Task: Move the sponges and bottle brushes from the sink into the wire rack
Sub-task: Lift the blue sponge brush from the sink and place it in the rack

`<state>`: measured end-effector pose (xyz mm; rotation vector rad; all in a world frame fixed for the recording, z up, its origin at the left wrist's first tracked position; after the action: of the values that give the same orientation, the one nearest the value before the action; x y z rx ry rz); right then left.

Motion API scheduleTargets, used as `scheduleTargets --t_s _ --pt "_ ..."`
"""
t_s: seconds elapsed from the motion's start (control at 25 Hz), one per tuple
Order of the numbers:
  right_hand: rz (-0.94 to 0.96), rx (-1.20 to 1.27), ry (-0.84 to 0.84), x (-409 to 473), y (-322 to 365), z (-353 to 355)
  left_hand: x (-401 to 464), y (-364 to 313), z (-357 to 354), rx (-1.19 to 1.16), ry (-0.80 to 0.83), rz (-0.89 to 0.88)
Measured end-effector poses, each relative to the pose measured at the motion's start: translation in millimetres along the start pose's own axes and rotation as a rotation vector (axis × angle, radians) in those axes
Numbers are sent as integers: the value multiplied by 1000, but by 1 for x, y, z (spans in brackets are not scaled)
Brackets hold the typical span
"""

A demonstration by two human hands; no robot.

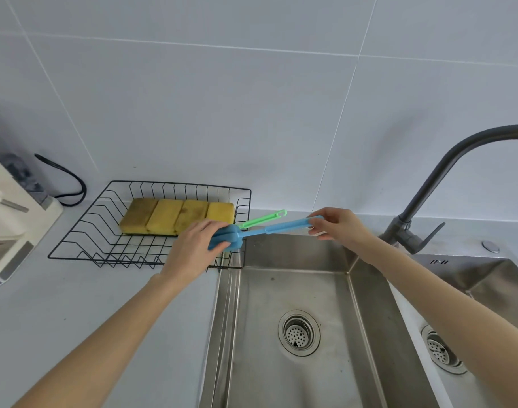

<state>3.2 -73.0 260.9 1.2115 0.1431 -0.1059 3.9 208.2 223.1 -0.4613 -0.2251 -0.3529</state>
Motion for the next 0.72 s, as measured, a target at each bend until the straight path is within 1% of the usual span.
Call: scheduleTargets --t_s 0.16,0.24,0.48,0.72 --pt "-35 79 4 19 1 -25 8 24 -3 -43 104 88" --pt "-54 80 13 26 -1 -36 9 35 -7 -41 165 116" --pt "-94 12 -2 46 -8 -51 17 50 -18 -92 250 191" --pt "-101 -124 28 49 -15 -61 25 61 -31 -67 399 281"
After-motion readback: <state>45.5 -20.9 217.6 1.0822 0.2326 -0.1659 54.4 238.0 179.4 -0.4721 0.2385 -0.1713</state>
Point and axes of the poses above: each hand's wrist, its own x-axis towards the middle knuckle, its own z-axis out of the back of the hand, y = z × x, the point moved 1 cm from there along x, towards the middle knuckle, and after that the axes turned 2 degrees about x, right-handed, at the moved point
